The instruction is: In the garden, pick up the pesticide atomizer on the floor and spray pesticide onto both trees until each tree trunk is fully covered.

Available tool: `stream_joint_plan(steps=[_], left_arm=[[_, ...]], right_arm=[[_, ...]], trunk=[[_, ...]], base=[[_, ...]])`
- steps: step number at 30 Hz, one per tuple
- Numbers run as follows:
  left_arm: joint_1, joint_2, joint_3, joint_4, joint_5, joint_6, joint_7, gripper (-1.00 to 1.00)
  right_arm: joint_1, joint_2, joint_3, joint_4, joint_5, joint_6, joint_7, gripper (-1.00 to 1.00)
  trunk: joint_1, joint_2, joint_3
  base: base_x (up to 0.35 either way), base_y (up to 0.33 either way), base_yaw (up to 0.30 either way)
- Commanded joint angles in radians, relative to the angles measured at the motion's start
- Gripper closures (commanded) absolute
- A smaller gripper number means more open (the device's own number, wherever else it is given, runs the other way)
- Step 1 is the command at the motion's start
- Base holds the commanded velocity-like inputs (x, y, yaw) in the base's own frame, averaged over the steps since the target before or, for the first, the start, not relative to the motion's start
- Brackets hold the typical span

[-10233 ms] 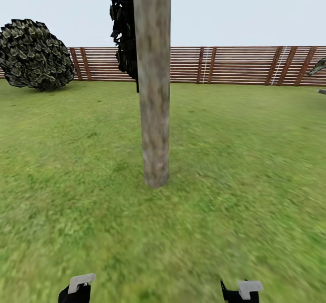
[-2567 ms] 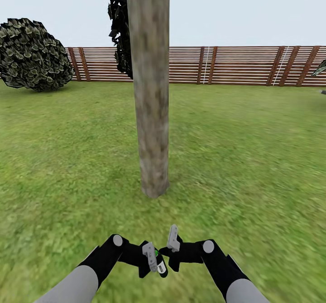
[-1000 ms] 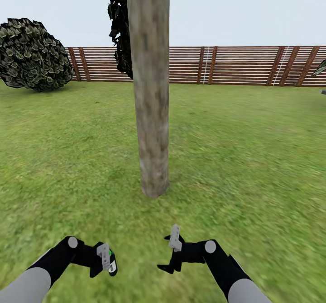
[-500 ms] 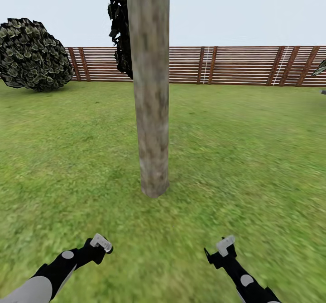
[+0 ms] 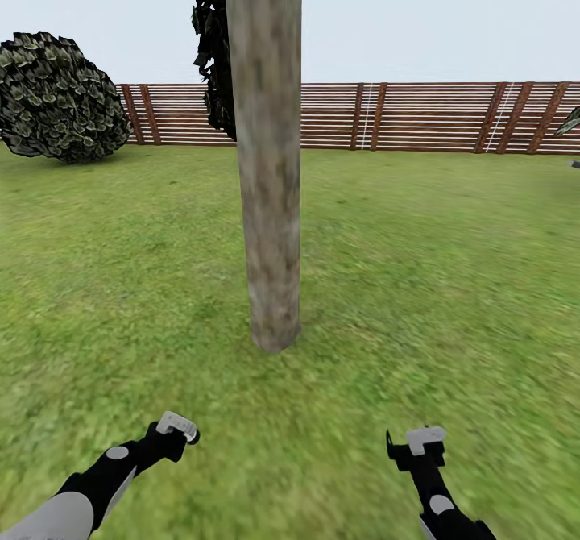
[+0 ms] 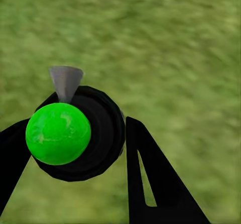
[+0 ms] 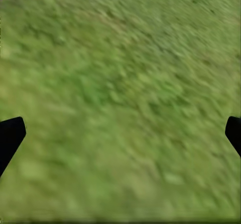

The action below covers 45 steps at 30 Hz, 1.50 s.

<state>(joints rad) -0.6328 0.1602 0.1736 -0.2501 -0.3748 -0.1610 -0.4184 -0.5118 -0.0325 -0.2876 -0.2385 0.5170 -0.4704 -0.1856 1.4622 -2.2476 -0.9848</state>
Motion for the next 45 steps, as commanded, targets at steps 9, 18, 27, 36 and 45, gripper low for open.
stream_joint_plan(steps=[9, 18, 27, 36, 45], left_arm=[[-0.006, -0.028, 0.022, -0.001, 0.003, 0.005, 0.062, 1.0], [-0.015, -0.125, 0.022, -0.001, 0.005, 0.178, 0.287, 1.0], [-0.017, -0.137, 0.023, -0.043, 0.005, 0.246, 0.291, 1.0], [-0.017, -0.217, 0.012, -0.254, 0.002, 0.452, 0.288, 1.0], [-0.009, -0.216, 0.026, -0.313, 0.005, 0.498, 0.287, 1.0]], right_arm=[[0.003, -0.001, -0.007, 0.004, 0.008, -0.009, -0.006, -1.0], [0.024, -0.001, -0.008, 0.004, 0.008, -0.033, -0.009, -1.0], [0.06, 0.003, -0.007, 0.006, 0.008, -0.036, -0.009, -1.0], [0.061, 0.01, -0.007, 0.007, 0.008, -0.034, -0.012, -1.0], [0.061, 0.01, -0.008, 0.01, 0.008, -0.034, -0.011, -1.0]], trunk=[[0.0, 0.0, -0.001], [0.0, 0.0, -0.001], [0.0, 0.0, 0.0], [0.0, 0.0, 0.005], [0.0, 0.0, 0.011]], base=[[0.0, 0.0, 0.0], [0.0, 0.0, 0.0], [0.0, 0.0, -0.043], [0.0, 0.0, -0.252], [0.0, 0.0, -0.267]])
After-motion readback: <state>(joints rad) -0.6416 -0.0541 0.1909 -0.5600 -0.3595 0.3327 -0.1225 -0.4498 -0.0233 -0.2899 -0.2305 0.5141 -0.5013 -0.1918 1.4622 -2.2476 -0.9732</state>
